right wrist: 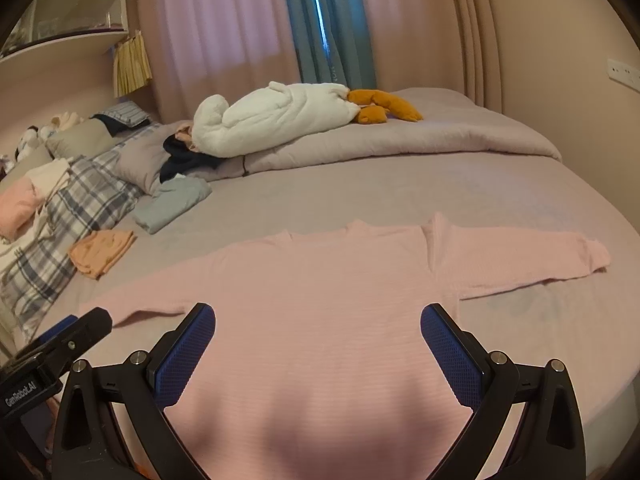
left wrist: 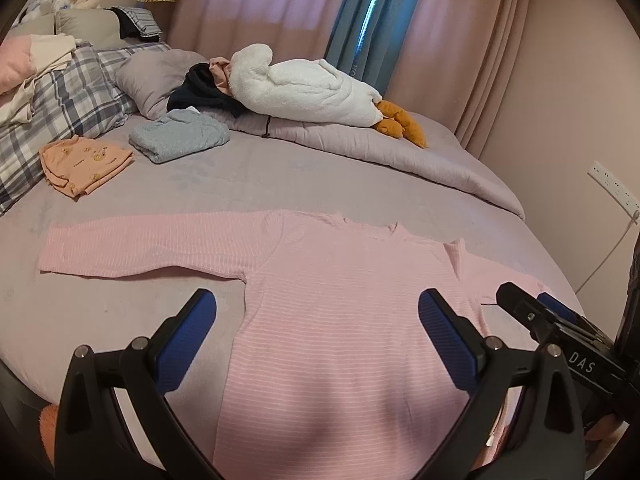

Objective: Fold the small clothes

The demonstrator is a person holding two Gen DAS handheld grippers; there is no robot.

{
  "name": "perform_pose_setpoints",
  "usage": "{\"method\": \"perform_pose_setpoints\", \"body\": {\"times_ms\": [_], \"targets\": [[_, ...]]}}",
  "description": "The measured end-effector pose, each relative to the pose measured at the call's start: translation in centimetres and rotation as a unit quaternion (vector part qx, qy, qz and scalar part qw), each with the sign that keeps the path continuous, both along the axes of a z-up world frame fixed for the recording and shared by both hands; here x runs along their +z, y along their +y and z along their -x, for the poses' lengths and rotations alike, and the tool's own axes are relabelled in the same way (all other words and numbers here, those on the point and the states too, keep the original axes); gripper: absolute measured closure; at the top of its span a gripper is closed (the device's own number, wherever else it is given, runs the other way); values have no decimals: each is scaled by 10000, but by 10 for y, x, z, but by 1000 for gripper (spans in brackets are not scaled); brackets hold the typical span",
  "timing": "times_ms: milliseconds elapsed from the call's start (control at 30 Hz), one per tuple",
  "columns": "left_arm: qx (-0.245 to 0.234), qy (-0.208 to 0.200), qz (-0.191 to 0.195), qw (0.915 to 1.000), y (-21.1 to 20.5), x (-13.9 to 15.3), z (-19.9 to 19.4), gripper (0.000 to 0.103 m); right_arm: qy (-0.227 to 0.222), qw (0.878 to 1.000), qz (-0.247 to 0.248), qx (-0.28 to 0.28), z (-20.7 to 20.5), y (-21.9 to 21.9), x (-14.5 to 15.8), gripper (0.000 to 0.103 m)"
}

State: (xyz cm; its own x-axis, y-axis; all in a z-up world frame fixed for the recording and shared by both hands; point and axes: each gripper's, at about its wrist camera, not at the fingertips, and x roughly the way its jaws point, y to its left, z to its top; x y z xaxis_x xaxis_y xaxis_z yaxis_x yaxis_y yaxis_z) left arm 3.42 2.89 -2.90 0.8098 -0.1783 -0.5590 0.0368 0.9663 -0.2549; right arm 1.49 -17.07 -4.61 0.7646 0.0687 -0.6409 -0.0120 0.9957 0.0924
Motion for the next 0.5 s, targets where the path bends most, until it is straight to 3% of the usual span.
{"method": "perform_pose_setpoints", "body": {"times_ms": [500], "targets": [[-91, -4, 51, 9999, -5, 2, -1, 4, -58, 9999, -64, 69, 0, -3, 1, 1]]}}
